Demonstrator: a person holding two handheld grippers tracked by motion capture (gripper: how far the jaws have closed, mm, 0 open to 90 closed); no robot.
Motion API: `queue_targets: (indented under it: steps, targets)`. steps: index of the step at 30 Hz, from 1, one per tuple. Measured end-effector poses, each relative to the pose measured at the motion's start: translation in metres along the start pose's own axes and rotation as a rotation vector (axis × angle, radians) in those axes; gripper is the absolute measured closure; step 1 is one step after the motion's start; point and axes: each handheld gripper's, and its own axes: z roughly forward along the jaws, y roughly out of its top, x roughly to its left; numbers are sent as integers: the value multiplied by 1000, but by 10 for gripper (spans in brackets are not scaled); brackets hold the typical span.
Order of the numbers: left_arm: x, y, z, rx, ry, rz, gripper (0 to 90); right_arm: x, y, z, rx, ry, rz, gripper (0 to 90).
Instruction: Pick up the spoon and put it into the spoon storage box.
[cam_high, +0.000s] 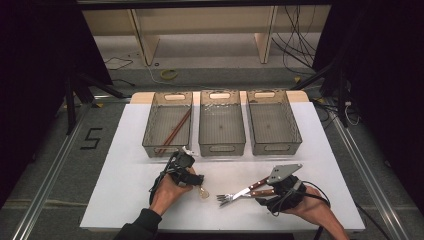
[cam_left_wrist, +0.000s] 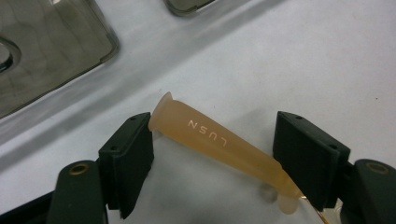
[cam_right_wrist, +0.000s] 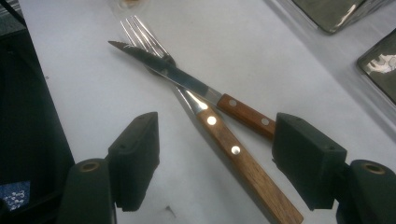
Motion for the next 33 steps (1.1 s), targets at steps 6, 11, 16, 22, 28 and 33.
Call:
queue_targets:
  steps: [6,11,16,22,28,33]
  targets:
    - [2,0,-1,6,-5,17,325,0,0,0,5,-4,0,330]
    - [4,1,-2,7,0,28,394,0,0,-1,2,-3,1,330]
    - [5,1,-3,0,-3,32,508,1,0,0,5,-2,-2,331]
    - [7,1,-4,1,-11,37,577,0,0,1,8,-2,-3,332]
    - [8,1,-4,-2,-19,42,649,1,0,1,7,-1,-6,334]
    - [9,0,-5,-15,-34,62,712,1,0,1,10,-1,-7,334]
